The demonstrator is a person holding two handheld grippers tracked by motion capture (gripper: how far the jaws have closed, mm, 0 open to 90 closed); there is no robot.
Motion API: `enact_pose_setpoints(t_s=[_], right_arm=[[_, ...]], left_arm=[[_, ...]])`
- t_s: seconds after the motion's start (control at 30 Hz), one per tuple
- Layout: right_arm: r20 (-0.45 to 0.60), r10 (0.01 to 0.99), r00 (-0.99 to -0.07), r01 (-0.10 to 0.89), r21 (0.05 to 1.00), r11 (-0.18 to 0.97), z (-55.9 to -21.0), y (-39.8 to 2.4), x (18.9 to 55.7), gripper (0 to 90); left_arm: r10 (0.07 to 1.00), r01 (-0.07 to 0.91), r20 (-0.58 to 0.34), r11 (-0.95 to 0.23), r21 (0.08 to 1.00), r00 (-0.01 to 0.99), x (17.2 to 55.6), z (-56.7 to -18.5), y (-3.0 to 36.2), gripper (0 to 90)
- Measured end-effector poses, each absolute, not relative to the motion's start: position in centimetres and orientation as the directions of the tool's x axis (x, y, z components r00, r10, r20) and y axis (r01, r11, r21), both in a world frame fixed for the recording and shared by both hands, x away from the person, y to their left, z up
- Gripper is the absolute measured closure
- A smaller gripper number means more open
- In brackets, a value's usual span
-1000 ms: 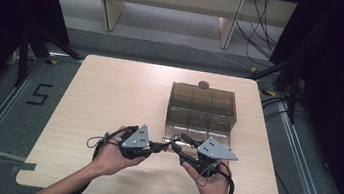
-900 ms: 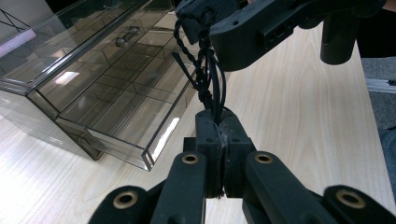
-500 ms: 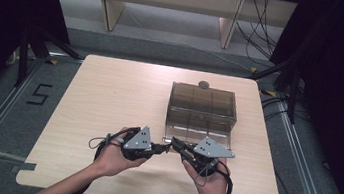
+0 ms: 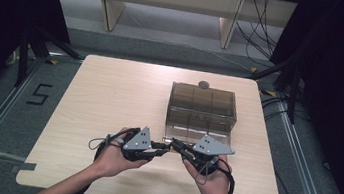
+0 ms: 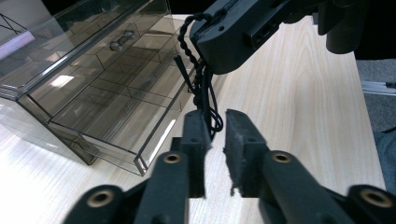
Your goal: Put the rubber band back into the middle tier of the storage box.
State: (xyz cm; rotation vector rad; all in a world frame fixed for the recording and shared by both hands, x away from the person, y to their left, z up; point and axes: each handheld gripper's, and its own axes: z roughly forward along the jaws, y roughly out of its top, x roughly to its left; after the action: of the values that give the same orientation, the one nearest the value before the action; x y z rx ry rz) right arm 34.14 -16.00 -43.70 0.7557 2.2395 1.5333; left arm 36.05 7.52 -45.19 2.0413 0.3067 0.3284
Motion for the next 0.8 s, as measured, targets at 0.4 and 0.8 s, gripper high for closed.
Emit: enact_pose_setpoints(t_s=[0.4, 0.8], right_arm=[[-0.012, 0.592, -0.806, 0.257, 0.893, 0.369, -42.7, -17.9, 34.8, 87.0], [-0.051, 0.604, -0.796, 0.367, 0.752, 0.548, -40.7, -22.1, 35.8, 86.9]], left_arm=[[0.428, 0.119, 0.082, -0.423, 0.898, 0.9, 35.3, -46.0, 10.7, 56.7], [0.586, 0.176, 0.019, -0.275, 0.945, 0.81, 34.6, -48.2, 17.1, 53.5]])
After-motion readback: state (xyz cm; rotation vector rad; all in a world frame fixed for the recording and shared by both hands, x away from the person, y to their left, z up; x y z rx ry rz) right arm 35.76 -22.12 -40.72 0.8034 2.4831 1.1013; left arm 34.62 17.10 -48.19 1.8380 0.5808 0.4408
